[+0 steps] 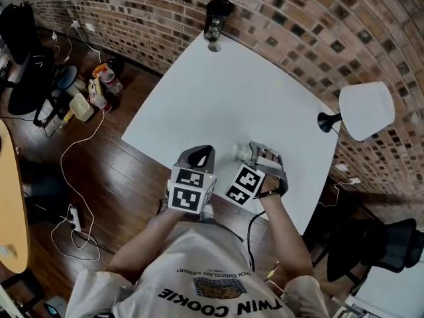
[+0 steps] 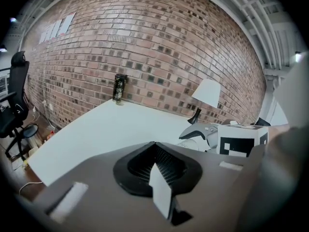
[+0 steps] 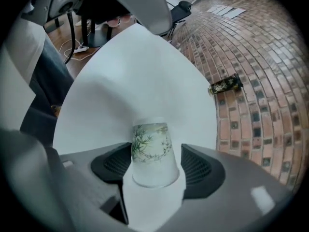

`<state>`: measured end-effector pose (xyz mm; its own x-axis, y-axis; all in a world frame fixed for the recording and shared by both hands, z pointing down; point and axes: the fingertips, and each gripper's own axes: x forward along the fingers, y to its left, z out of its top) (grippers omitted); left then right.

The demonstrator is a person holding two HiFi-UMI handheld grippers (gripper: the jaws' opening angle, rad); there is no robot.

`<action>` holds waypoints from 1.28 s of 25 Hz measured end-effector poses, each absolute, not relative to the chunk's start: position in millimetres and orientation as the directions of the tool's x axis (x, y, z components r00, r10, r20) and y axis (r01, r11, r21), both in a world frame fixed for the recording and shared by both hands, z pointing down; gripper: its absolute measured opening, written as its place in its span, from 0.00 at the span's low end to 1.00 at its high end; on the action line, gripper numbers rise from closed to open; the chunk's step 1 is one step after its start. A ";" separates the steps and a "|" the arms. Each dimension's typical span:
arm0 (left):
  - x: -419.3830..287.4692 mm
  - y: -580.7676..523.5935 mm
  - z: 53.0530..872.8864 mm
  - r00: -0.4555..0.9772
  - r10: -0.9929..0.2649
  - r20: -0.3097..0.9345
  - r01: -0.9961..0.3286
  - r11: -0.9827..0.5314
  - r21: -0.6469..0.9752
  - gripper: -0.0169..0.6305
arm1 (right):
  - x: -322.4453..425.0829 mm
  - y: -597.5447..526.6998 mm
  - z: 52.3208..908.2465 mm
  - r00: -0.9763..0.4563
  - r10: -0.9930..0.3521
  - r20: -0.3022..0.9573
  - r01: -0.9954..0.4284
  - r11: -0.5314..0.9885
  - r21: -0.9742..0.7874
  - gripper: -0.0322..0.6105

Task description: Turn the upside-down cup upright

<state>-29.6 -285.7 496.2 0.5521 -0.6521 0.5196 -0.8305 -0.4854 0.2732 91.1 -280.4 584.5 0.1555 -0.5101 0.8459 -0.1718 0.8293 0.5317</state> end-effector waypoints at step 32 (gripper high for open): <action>-1.3 -282.8 498.0 0.556 -0.633 0.539 -0.823 -0.511 0.249 0.03 | 119.0 -279.4 524.9 -0.712 -0.559 0.425 -0.646 0.283 -0.709 0.08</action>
<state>-1.3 -282.8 498.0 0.5558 -0.6326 0.5394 -0.8229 -0.5108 0.2488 119.0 -279.4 524.9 -0.7116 -0.5591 0.4255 -0.6461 0.2829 -0.7089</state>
